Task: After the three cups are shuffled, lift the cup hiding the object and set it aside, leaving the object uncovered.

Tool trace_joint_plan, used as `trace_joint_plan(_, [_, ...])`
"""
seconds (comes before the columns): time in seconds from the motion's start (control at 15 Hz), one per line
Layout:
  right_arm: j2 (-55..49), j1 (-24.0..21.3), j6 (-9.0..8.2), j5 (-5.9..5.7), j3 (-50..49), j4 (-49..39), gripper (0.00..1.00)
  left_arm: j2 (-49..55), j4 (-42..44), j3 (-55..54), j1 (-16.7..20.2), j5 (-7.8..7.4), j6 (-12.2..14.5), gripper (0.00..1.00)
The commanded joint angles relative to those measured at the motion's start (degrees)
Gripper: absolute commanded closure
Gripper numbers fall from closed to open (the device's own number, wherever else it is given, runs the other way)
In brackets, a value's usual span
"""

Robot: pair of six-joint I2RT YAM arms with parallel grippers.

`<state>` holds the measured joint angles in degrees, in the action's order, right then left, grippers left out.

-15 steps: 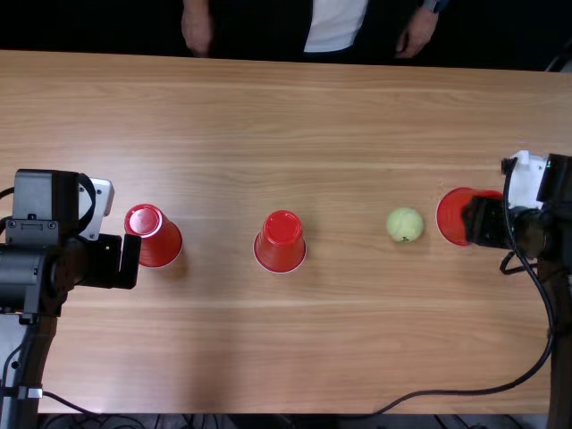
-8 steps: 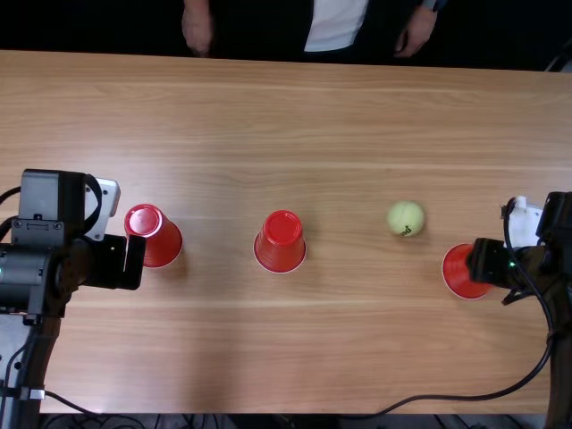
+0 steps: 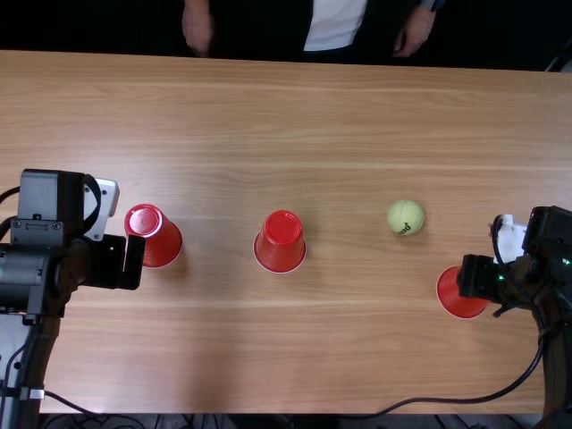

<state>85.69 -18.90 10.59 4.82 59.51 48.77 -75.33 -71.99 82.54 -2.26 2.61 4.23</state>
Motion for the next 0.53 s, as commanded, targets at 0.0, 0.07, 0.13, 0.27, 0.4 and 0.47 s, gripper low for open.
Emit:
trace_joint_plan(0.0, [0.1, 0.2, 0.27, -0.50, -0.4, -0.1, 0.00, 0.1, 0.2, 1.5, -0.2, -0.82, 0.1, 0.00])
trace_joint_plan(0.07, [-0.1, 0.2, 0.17, -0.39, 0.0, -0.1, 0.00, 0.2, 0.2, 1.5, -0.2, -0.82, 0.0, 0.00])
trace_joint_plan(0.13, [-1.2, 0.3, 0.17, -0.28, 0.6, -0.2, 0.00, 0.3, 0.3, 1.5, -0.1, -0.82, 0.0, 0.00])
trace_joint_plan(0.27, [-8.1, 0.4, 0.06, -0.18, 5.2, -1.6, 0.00, 0.4, 0.3, 1.5, 0.1, -0.82, 0.0, 0.00])
trace_joint_plan(0.4, [-11.4, 1.8, 0.38, -0.18, 9.4, -2.1, 0.00, 0.4, 0.2, 1.6, 0.2, -0.82, 0.0, 0.00])
trace_joint_plan(0.47, [-11.5, 4.7, 0.17, -0.18, 11.7, -1.8, 0.00, 0.5, 0.2, 1.6, 0.2, -0.82, 0.0, 0.00])
